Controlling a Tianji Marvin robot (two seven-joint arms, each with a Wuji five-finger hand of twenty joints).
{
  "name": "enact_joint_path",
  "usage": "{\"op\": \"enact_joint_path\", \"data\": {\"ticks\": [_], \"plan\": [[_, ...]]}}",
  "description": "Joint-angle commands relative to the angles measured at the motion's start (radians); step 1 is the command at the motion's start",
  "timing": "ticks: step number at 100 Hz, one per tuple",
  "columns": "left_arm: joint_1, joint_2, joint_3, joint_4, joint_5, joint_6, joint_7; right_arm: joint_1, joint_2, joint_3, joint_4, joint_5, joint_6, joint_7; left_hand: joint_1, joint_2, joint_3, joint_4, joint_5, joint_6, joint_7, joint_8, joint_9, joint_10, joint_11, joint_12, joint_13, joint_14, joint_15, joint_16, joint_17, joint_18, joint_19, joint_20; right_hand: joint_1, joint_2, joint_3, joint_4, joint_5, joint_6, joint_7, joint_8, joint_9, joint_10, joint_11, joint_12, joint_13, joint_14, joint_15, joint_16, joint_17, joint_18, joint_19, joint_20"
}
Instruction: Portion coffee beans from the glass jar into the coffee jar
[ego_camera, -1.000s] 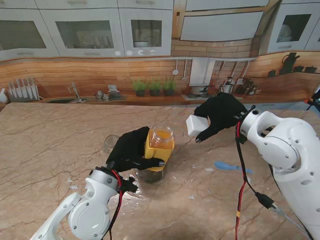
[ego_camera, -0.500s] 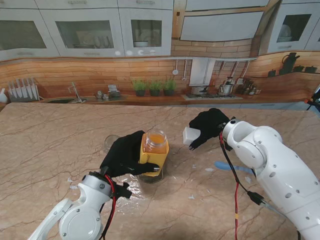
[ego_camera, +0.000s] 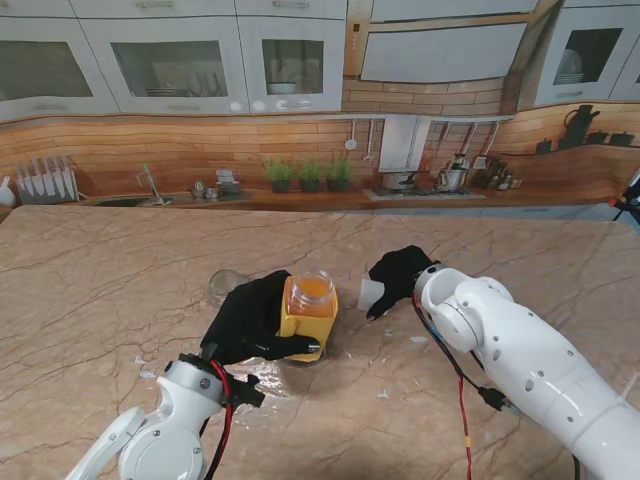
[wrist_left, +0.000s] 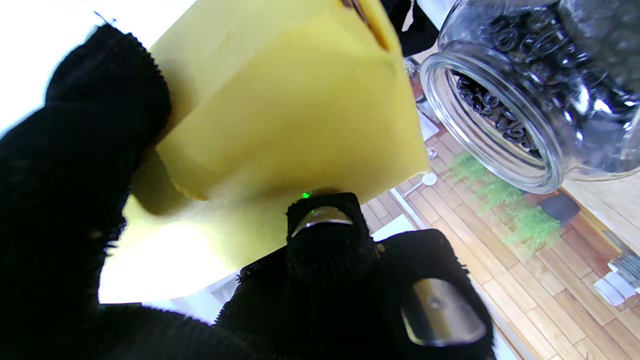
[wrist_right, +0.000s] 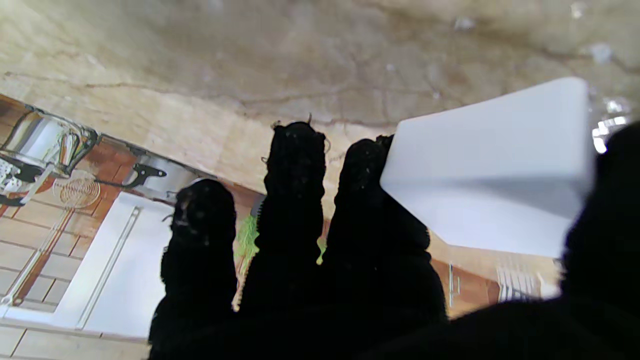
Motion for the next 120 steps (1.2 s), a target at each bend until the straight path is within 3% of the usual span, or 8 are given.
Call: {"op": "enact_joint_path", "data": {"ticks": [1, 29, 36, 43, 50, 65, 102, 120], "plan": [[0.018, -0.003, -0.002, -0.004, -0.003, -0.003, 0.000, 0.018, -0.016, -0.027, 0.032, 0.013, 0.019, -0.004, 0.191, 0.207, 0.269, 0.138, 0.051, -0.242, 0.278, 0.085, 0.107, -0.124, 0.133, 0.085, -0.003, 0.052, -0.072, 0.013, -0.023, -0.143, 0.163, -0.015, 0.263, 0.164, 0.126, 0.050, 0.085, -0.327, 0.223, -0.015, -0.031, -0.072, 0.048, 0.012, -0.005, -0.019, 0.025, 0.005, -0.003, -0.002, 0.022, -0.005], [0.030, -0.002, -0.016, -0.007, -0.010, -0.011, -0.003, 0.101, -0.035, -0.186, 0.144, 0.072, 0.108, -0.072, 0.191, 0.205, 0.271, 0.139, 0.053, -0.238, 0.277, 0.084, 0.110, -0.120, 0.132, 0.084, -0.002, 0.052, -0.066, 0.019, -0.022, -0.142, 0.167, -0.013, 0.280, 0.158, 0.066, 0.047, 0.021, -0.317, 0.224, -0.090, -0.101, -0.080, 0.063, -0.008, -0.060, -0.015, 0.034, -0.016, -0.031, -0.010, 0.036, -0.029], [0.031, -0.002, -0.017, -0.006, -0.009, -0.012, -0.002, 0.110, -0.037, -0.204, 0.152, 0.086, 0.118, -0.068, 0.191, 0.204, 0.272, 0.139, 0.054, -0.238, 0.277, 0.083, 0.112, -0.119, 0.132, 0.084, -0.002, 0.053, -0.064, 0.020, -0.022, -0.141, 0.169, -0.013, 0.128, 0.063, 0.224, 0.018, -0.022, -0.261, 0.114, -0.045, -0.156, -0.042, 0.062, -0.025, -0.089, -0.003, 0.035, -0.023, -0.044, -0.004, 0.040, -0.032], [0.031, -0.002, -0.019, -0.005, -0.009, -0.012, 0.000, 0.116, -0.035, -0.218, 0.152, 0.085, 0.127, -0.053, 0.191, 0.204, 0.272, 0.139, 0.056, -0.235, 0.276, 0.082, 0.112, -0.119, 0.131, 0.084, -0.002, 0.054, -0.062, 0.021, -0.022, -0.140, 0.171, -0.012, -0.027, -0.006, 0.391, 0.055, -0.110, -0.199, -0.037, 0.078, -0.230, 0.000, 0.047, -0.029, -0.114, 0.004, 0.022, -0.023, -0.046, -0.003, 0.039, -0.030], [0.031, -0.003, -0.021, -0.005, -0.009, -0.012, 0.001, 0.120, -0.032, -0.226, 0.146, 0.086, 0.134, -0.026, 0.191, 0.204, 0.272, 0.139, 0.057, -0.235, 0.276, 0.082, 0.112, -0.117, 0.131, 0.084, -0.002, 0.054, -0.062, 0.022, -0.022, -0.140, 0.171, -0.012, -0.088, -0.071, 0.452, 0.053, -0.200, -0.190, -0.090, 0.100, -0.287, 0.029, 0.033, -0.032, -0.143, 0.017, 0.005, -0.023, -0.061, 0.007, 0.028, -0.026], [0.032, -0.004, -0.025, -0.005, -0.012, -0.016, 0.004, 0.118, -0.024, -0.226, 0.126, 0.077, 0.147, 0.024, 0.191, 0.204, 0.272, 0.139, 0.056, -0.234, 0.276, 0.081, 0.113, -0.116, 0.130, 0.083, -0.002, 0.054, -0.061, 0.022, -0.022, -0.140, 0.172, -0.012, -0.163, -0.060, 0.482, 0.063, -0.347, -0.122, -0.171, 0.092, -0.387, 0.059, 0.003, -0.041, -0.197, 0.040, -0.026, -0.025, -0.089, 0.025, 0.010, -0.019], [0.039, -0.004, -0.034, -0.012, -0.015, -0.025, 0.005, 0.072, -0.005, -0.136, 0.049, 0.009, 0.118, 0.107, 0.191, 0.205, 0.272, 0.139, 0.058, -0.233, 0.275, 0.080, 0.115, -0.114, 0.128, 0.083, -0.002, 0.054, -0.058, 0.023, -0.022, -0.138, 0.175, -0.011, -0.265, -0.026, 0.512, 0.062, -0.445, -0.081, -0.255, 0.076, -0.516, 0.098, -0.091, -0.109, -0.302, 0.087, -0.150, -0.066, -0.147, 0.049, -0.041, 0.002], [0.040, -0.003, -0.036, -0.013, -0.012, -0.027, 0.006, -0.028, 0.005, 0.038, -0.061, -0.077, 0.038, 0.149, 0.190, 0.205, 0.272, 0.139, 0.058, -0.232, 0.275, 0.080, 0.115, -0.113, 0.128, 0.083, -0.002, 0.055, -0.058, 0.024, -0.022, -0.138, 0.176, -0.011, -0.291, -0.011, 0.516, 0.060, -0.455, -0.073, -0.287, 0.084, -0.555, 0.143, -0.297, -0.343, -0.398, 0.144, -0.420, -0.295, -0.239, 0.104, -0.206, -0.084]]}}
